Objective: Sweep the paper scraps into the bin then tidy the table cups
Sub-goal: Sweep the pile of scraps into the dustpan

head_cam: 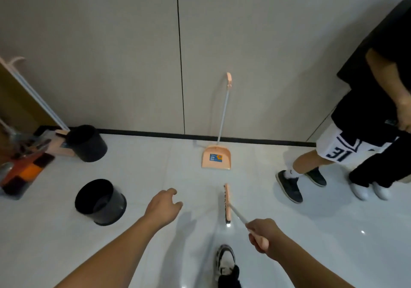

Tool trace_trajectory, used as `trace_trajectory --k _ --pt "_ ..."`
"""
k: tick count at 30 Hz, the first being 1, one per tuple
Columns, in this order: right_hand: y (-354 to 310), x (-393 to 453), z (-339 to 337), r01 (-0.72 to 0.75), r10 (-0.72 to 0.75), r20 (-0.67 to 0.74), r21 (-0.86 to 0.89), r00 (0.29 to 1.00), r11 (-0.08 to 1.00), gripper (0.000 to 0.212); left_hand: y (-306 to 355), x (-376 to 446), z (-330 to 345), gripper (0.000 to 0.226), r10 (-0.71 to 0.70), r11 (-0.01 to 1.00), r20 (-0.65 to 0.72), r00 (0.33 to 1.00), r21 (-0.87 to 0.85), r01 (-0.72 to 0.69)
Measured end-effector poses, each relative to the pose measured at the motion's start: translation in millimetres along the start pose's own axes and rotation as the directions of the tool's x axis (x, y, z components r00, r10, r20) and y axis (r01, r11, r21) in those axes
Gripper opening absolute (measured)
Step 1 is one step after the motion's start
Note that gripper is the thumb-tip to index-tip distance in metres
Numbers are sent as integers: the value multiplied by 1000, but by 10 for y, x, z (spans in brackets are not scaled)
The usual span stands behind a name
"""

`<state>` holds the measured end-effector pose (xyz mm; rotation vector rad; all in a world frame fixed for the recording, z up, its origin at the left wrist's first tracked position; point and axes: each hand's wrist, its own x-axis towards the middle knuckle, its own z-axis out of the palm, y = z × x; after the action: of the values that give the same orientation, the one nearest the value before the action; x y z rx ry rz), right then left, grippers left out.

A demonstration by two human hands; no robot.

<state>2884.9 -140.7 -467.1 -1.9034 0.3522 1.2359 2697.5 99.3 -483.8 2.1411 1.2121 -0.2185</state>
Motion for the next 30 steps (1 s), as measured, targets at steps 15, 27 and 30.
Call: trace_trajectory --k 15,27,30 --pt "-2688 2125 330 -316 288 219 107 932 943 15 1906 3418 -966 53 98 975 50 994 196 -106" --pt "-3801 3081 427 -395 325 229 428 918 813 28 3241 5619 -1464 64 383 830 131 915 385 -403" --pt "-3906 3281 574 -403 358 188 482 915 778 30 3505 6165 -1485 77 509 665 205 836 522 -534"
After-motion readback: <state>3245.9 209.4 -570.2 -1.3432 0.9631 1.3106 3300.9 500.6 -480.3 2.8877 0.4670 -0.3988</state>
